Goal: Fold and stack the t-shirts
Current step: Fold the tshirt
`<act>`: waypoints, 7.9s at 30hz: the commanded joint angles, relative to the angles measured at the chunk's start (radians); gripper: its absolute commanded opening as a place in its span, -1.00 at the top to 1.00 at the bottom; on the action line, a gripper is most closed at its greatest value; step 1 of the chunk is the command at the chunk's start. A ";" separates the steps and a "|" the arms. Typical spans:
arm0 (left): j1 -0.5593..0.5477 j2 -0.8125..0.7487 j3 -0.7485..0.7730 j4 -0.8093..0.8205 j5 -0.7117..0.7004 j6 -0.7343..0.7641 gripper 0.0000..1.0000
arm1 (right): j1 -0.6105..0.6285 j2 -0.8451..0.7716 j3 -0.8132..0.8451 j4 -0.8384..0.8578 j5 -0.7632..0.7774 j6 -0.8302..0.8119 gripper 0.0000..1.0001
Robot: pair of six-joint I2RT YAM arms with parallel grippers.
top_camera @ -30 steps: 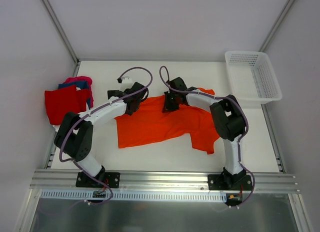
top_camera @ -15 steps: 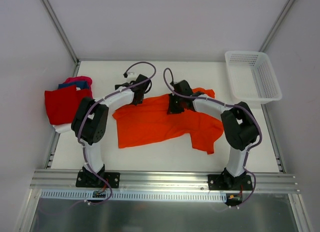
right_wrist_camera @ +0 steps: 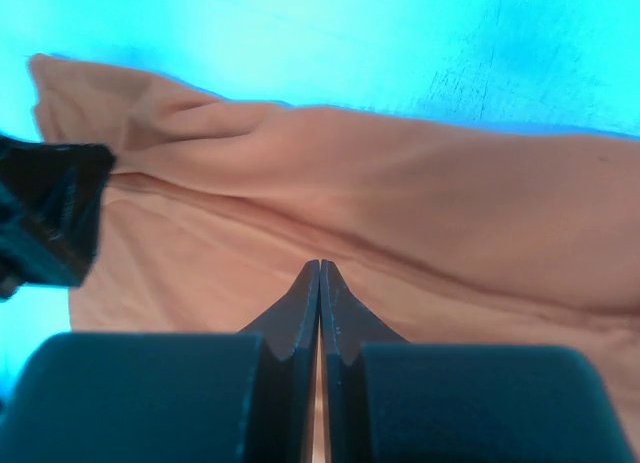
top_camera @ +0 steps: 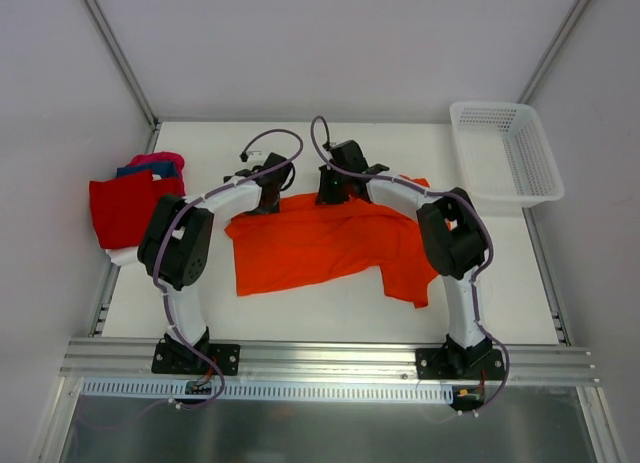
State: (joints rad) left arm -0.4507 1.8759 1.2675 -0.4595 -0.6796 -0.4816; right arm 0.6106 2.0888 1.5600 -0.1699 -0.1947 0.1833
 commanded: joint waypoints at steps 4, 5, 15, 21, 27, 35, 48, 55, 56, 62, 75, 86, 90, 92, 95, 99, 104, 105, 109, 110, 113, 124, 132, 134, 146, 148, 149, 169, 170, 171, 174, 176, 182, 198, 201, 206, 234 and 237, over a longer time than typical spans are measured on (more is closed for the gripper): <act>0.023 -0.020 -0.011 0.008 0.055 0.001 -0.80 | 0.003 0.069 0.058 -0.028 -0.041 0.010 0.99; 0.024 -0.015 -0.011 0.010 0.058 0.000 -0.80 | 0.005 0.074 0.055 -0.028 -0.041 0.008 0.99; 0.035 0.006 -0.016 0.022 0.075 0.003 -0.79 | 0.005 0.096 0.063 -0.019 -0.037 0.010 0.99; 0.041 0.011 -0.016 0.022 0.084 0.009 -0.79 | 0.005 0.083 0.106 -0.026 -0.038 0.010 0.99; 0.041 0.009 -0.016 0.022 0.084 0.012 -0.79 | 0.005 0.119 0.153 -0.043 -0.049 0.018 0.99; 0.046 0.012 -0.013 0.022 0.095 0.015 -0.79 | 0.005 0.186 0.176 -0.059 -0.072 0.028 0.99; 0.050 0.011 -0.008 0.024 0.106 0.021 -0.79 | 0.025 0.065 -0.044 -0.034 -0.028 0.027 0.99; 0.052 0.006 -0.013 0.022 0.106 0.023 -0.78 | 0.028 -0.052 -0.169 -0.057 0.020 0.002 0.99; 0.052 0.006 -0.014 0.022 0.107 0.023 -0.78 | 0.028 -0.071 -0.181 -0.059 0.032 -0.004 0.99; 0.052 -0.007 -0.019 0.022 0.109 0.028 -0.78 | 0.031 -0.079 -0.137 -0.111 0.077 -0.027 0.99; 0.102 -0.020 -0.042 0.019 0.136 -0.003 -0.75 | 0.031 0.111 0.063 -0.154 0.026 0.005 0.99; 0.242 0.060 0.105 -0.030 0.273 0.014 -0.72 | 0.031 -0.119 -0.138 -0.065 0.038 0.007 0.96; 0.313 0.114 0.184 -0.051 0.347 0.014 -0.71 | 0.029 -0.260 -0.227 -0.074 0.083 -0.022 0.87; 0.345 0.143 0.222 -0.060 0.377 0.012 -0.70 | 0.029 -0.317 -0.270 -0.089 0.112 -0.034 0.82; 0.365 0.167 0.250 -0.076 0.402 0.008 -0.65 | 0.029 -0.415 -0.296 -0.126 0.164 -0.059 0.47; 0.359 0.100 0.202 -0.074 0.400 -0.008 -0.55 | 0.029 -0.519 -0.331 -0.177 0.296 -0.087 0.22; 0.278 -0.041 0.141 -0.067 0.347 0.020 -0.31 | 0.028 -0.698 -0.429 -0.207 0.446 -0.081 -0.04; 0.267 -0.090 0.118 -0.062 0.350 0.020 -0.21 | 0.028 -0.720 -0.467 -0.207 0.490 -0.079 -0.13; 0.248 -0.207 0.028 -0.009 0.486 -0.002 0.17 | 0.012 -0.765 -0.525 -0.204 0.545 -0.064 -0.31; 0.248 -0.231 -0.003 0.065 0.524 0.001 0.14 | 0.006 -0.754 -0.528 -0.206 0.543 -0.064 -0.32; 0.248 -0.322 -0.135 0.226 0.690 0.017 0.06 | -0.034 -0.716 -0.528 -0.204 0.499 -0.061 -0.31; 0.248 -0.242 -0.186 0.324 0.841 0.040 0.28 | -0.233 -0.455 -0.431 -0.128 0.255 -0.064 0.53; 0.250 -0.215 -0.172 0.315 0.730 0.057 0.96 | -0.317 -0.316 -0.290 -0.149 0.209 -0.107 0.99; 0.250 -0.210 -0.171 0.306 0.698 0.060 1.00 | -0.328 -0.302 -0.270 -0.152 0.207 -0.120 0.99; 0.251 -0.078 -0.068 0.199 0.701 0.043 1.00 | -0.382 -0.233 -0.196 -0.197 0.205 -0.150 0.99; 0.251 -0.043 -0.045 0.185 0.704 0.040 1.00 | -0.384 -0.214 -0.178 -0.204 0.174 -0.150 0.99; 0.251 -0.031 -0.036 0.170 0.709 0.038 1.00 | -0.384 -0.190 -0.167 -0.220 0.172 -0.150 0.99; 0.308 0.098 0.102 0.052 0.652 -0.009 1.00 | -0.428 0.077 0.167 -0.430 0.161 -0.148 0.99; 0.319 0.103 0.108 0.050 0.654 -0.012 1.00 | -0.430 0.089 0.181 -0.437 0.159 -0.146 0.99; 0.325 0.104 0.119 0.048 0.660 -0.017 1.00 | -0.431 0.096 0.201 -0.444 0.162 -0.146 0.99; 0.349 0.126 0.159 0.039 0.676 -0.020 1.00 | -0.436 0.126 0.242 -0.462 0.143 -0.134 0.99; 0.363 0.147 0.184 0.030 0.702 -0.022 1.00 | -0.437 0.143 0.290 -0.473 0.123 -0.120 0.99; 0.392 0.206 0.288 0.004 0.709 -0.012 1.00 | -0.437 0.204 0.406 -0.480 0.066 -0.085 0.99; 0.110 -0.388 0.032 0.104 0.377 0.052 -0.60 | -0.400 -0.458 -0.058 -0.347 0.081 -0.137 0.04; 0.083 -0.526 -0.146 0.105 0.465 -0.035 -0.51 | -0.365 -0.633 -0.232 -0.358 0.147 -0.148 0.04; 0.017 -0.662 -0.409 0.119 0.452 -0.072 -0.48 | -0.331 -0.828 -0.448 -0.390 0.277 -0.127 -0.07; -0.263 -0.560 -0.596 -0.153 0.265 -0.344 -0.33 | -0.264 -0.607 -0.656 -0.451 0.566 -0.028 -0.06; -0.267 -0.538 -0.593 -0.157 0.259 -0.345 -0.33 | -0.305 -0.605 -0.667 -0.425 0.535 -0.038 -0.07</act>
State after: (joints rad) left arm -0.7086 1.3228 0.6792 -0.5705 -0.3721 -0.7799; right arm 0.3462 1.4849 0.9012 -0.6235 0.3664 0.1398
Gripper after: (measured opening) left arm 0.665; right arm 0.532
